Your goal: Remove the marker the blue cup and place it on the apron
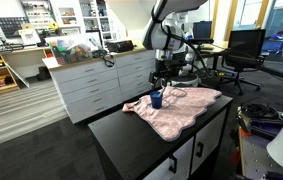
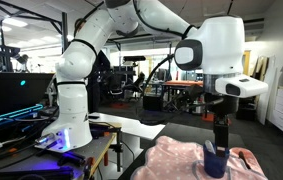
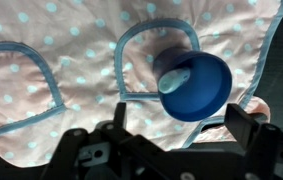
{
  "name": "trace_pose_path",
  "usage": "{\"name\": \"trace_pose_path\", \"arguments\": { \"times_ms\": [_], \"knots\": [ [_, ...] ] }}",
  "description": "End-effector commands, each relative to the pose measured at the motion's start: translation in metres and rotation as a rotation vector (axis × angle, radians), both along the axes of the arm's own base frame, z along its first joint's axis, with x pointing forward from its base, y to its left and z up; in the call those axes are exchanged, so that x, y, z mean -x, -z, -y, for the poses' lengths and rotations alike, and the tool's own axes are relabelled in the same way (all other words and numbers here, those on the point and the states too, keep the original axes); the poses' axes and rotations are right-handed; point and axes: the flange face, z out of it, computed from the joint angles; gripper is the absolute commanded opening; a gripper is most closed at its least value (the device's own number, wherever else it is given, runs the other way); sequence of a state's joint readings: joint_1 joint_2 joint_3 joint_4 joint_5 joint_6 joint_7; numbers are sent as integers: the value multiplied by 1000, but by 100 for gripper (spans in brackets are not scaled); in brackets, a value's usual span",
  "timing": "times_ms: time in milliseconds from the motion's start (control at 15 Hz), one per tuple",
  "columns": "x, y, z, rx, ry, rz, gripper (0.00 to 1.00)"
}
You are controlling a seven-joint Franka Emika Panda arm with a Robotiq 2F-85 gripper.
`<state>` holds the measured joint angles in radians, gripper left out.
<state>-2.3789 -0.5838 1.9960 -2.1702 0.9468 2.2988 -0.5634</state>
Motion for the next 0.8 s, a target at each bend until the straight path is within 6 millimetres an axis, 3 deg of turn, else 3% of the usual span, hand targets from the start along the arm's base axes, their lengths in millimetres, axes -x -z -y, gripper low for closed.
{"name": "trace_pose_path", "arguments": {
  "times_ms": [0, 733],
  "knots": [
    [-5, -9, -1, 15, 21, -36, 100],
    [-8, -6, -4, -31, 100, -182, 100]
  ]
}}
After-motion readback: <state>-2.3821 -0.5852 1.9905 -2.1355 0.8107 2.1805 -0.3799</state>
